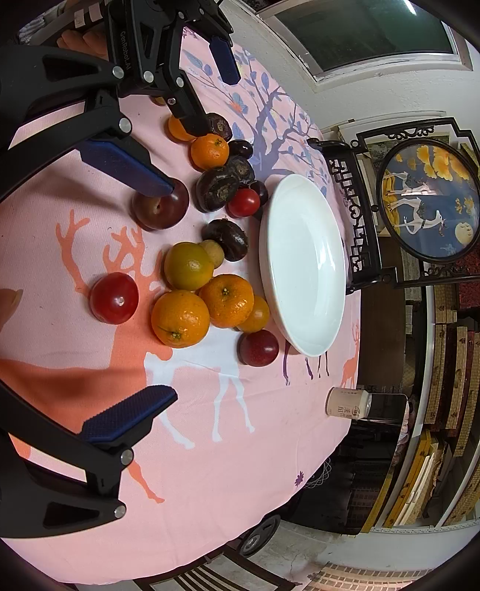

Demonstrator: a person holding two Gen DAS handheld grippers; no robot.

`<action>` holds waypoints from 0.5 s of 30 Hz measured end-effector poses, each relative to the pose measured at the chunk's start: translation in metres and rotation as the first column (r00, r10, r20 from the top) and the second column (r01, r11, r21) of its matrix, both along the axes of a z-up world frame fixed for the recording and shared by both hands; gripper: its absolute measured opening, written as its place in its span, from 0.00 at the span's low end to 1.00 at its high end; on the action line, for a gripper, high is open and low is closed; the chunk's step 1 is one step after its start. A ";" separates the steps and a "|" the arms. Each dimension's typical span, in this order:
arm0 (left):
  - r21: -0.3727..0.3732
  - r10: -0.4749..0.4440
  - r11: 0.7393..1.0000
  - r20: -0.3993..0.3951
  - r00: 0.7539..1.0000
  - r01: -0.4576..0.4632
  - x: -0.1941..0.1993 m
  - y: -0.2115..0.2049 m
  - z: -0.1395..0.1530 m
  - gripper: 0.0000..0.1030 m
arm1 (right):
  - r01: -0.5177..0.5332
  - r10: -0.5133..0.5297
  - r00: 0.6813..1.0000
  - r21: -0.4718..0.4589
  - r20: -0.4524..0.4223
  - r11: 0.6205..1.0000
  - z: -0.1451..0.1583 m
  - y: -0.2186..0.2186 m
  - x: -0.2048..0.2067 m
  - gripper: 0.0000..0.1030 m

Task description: Organize fruits

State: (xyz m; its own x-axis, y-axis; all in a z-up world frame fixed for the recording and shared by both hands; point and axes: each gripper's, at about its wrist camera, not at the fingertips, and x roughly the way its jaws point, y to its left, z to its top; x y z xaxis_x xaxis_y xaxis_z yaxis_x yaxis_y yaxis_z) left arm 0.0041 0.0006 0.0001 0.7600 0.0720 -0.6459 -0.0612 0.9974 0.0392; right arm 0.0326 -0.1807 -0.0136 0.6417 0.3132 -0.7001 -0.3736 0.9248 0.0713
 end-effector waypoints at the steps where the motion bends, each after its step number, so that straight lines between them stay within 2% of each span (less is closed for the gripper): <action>1: 0.000 0.001 1.000 0.001 1.000 -0.001 0.000 0.001 0.001 0.98 | 0.000 0.000 1.000 0.001 0.001 1.000 0.000 0.000 0.000 0.99; 15: 0.001 0.009 1.000 0.015 1.000 -0.009 -0.003 0.004 0.003 0.98 | 0.004 -0.004 1.000 0.013 0.007 1.000 0.004 -0.003 -0.001 0.99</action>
